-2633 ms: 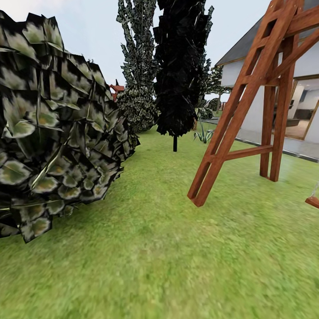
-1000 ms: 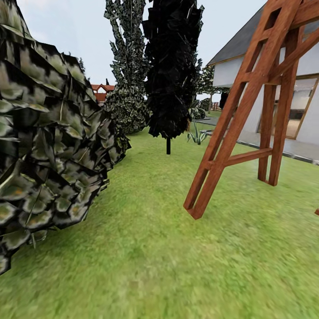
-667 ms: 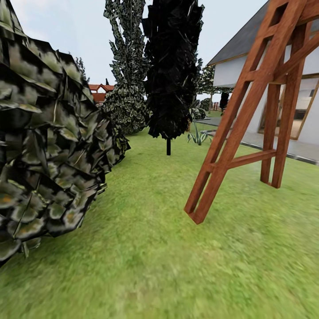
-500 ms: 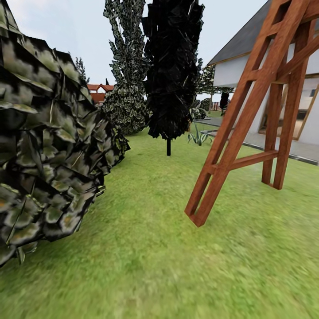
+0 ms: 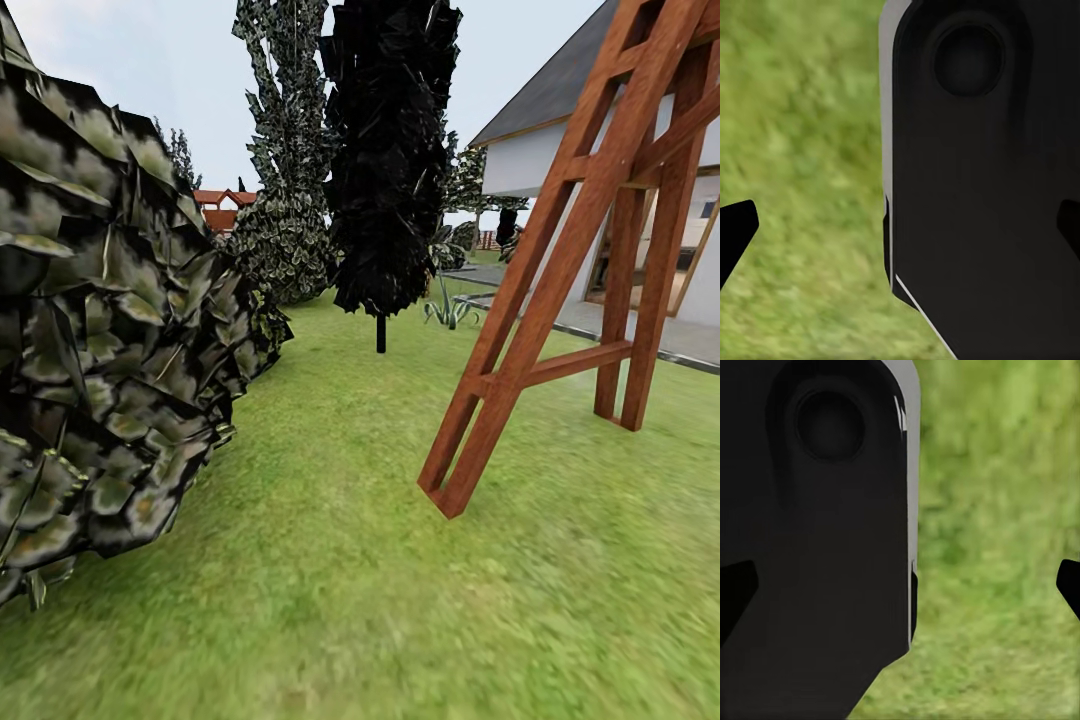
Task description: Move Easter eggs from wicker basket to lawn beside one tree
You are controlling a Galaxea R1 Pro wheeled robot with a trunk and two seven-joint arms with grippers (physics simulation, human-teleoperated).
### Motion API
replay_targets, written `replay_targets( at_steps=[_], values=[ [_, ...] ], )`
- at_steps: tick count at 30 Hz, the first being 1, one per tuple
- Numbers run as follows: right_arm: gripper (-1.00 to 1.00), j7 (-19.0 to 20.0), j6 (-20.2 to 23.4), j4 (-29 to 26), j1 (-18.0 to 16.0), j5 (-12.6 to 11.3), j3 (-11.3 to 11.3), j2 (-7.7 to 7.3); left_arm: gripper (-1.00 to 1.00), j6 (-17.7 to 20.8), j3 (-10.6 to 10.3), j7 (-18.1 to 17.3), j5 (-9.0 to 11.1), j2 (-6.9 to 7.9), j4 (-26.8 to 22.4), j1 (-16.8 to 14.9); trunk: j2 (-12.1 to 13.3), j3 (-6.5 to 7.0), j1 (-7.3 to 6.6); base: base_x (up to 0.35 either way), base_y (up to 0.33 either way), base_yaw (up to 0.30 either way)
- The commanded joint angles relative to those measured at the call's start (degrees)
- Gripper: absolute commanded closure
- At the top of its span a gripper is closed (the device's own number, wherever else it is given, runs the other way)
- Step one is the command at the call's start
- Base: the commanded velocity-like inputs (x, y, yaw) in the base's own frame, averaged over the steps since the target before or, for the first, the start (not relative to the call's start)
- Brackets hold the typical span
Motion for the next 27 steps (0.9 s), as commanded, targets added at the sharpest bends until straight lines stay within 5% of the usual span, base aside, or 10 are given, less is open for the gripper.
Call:
replay_targets(
  at_steps=[1,27],
  values=[
    [-1.0,0.11,-0.02,0.1,-0.07,-0.01,-0.04,-0.03,-1.0,-0.03,0.02,-0.03,-0.02,0.01,-0.12,0.04,-0.02,-0.04,0.0,0.0,0.0,0.0],
    [-1.0,-0.36,-0.23,0.19,-0.07,-0.1,-0.05,-0.05,-1.0,0.06,0.02,-0.11,-0.02,0.01,-0.12,0.04,-0.02,-0.04,0.0,0.301,0.0,0.0]
  ],
)
